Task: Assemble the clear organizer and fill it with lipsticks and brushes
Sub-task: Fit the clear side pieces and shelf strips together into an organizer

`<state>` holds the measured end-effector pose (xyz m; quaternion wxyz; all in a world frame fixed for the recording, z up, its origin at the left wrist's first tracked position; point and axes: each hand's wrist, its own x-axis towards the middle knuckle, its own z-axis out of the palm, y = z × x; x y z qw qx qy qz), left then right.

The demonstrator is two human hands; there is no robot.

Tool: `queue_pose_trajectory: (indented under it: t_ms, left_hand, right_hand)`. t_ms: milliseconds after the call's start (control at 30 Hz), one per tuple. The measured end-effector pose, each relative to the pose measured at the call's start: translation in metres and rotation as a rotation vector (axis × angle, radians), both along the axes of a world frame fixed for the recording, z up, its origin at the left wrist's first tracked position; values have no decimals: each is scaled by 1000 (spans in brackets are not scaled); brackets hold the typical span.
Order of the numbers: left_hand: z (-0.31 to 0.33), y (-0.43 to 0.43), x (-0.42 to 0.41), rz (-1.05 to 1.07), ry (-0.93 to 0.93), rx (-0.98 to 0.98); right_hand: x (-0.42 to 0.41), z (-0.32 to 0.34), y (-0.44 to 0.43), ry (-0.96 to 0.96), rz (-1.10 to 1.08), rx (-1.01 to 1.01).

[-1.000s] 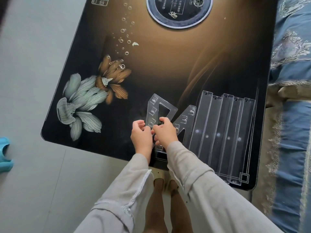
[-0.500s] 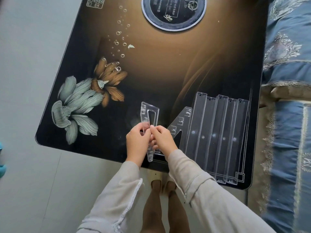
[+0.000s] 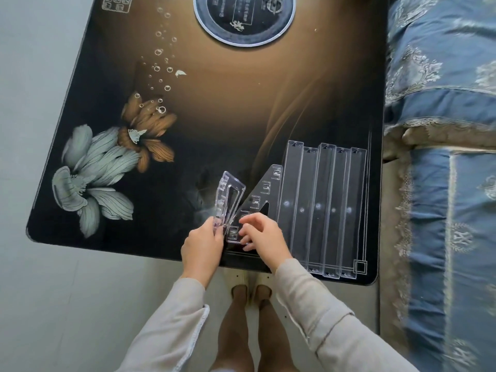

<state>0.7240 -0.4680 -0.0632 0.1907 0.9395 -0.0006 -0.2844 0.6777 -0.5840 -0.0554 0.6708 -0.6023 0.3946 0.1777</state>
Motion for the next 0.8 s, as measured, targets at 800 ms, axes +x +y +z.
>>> queue_pose_trajectory:
  t_ms: [800]
  left_hand:
    - [2,22,7,277,53,-317]
  right_hand:
    - [-4,-7,-32,271,238,-927]
